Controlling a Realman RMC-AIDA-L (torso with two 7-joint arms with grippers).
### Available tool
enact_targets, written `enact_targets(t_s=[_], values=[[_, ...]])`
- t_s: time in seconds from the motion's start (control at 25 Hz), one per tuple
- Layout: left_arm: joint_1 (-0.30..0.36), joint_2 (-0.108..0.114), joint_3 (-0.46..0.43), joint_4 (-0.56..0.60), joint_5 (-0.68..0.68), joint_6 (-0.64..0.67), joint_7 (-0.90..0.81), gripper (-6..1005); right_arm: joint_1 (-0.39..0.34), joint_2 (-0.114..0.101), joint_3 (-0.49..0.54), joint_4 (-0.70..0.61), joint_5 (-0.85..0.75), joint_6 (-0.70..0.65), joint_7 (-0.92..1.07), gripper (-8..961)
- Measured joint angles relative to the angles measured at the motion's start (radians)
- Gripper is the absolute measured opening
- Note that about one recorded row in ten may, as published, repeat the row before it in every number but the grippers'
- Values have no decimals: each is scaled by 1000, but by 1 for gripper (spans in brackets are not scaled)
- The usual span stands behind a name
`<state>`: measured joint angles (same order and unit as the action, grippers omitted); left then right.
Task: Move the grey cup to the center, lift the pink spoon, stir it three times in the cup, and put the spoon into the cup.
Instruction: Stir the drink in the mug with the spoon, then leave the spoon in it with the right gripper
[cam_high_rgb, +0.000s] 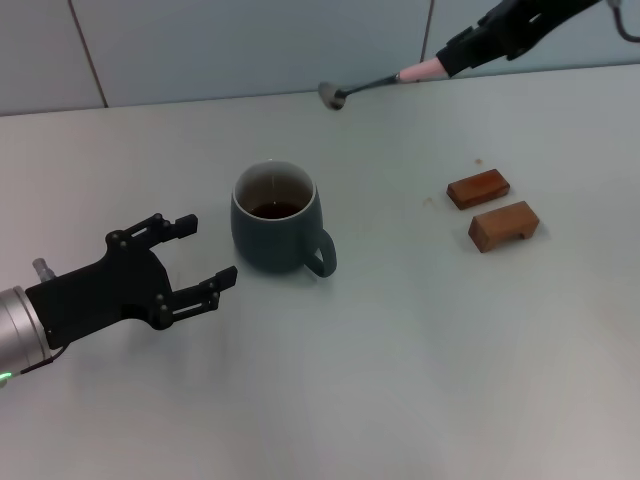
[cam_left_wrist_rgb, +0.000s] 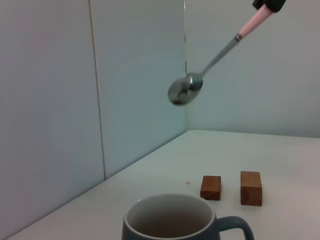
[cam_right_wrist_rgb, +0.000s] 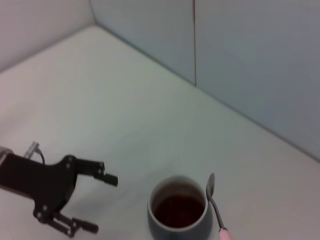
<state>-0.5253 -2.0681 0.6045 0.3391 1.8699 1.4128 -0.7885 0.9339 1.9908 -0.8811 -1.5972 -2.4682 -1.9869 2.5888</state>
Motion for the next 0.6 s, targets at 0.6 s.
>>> enact_targets(t_s=[0.6], values=[[4, 0, 0, 0, 0, 2, 0, 818, 151, -6, -60, 221, -114, 16, 21, 132]])
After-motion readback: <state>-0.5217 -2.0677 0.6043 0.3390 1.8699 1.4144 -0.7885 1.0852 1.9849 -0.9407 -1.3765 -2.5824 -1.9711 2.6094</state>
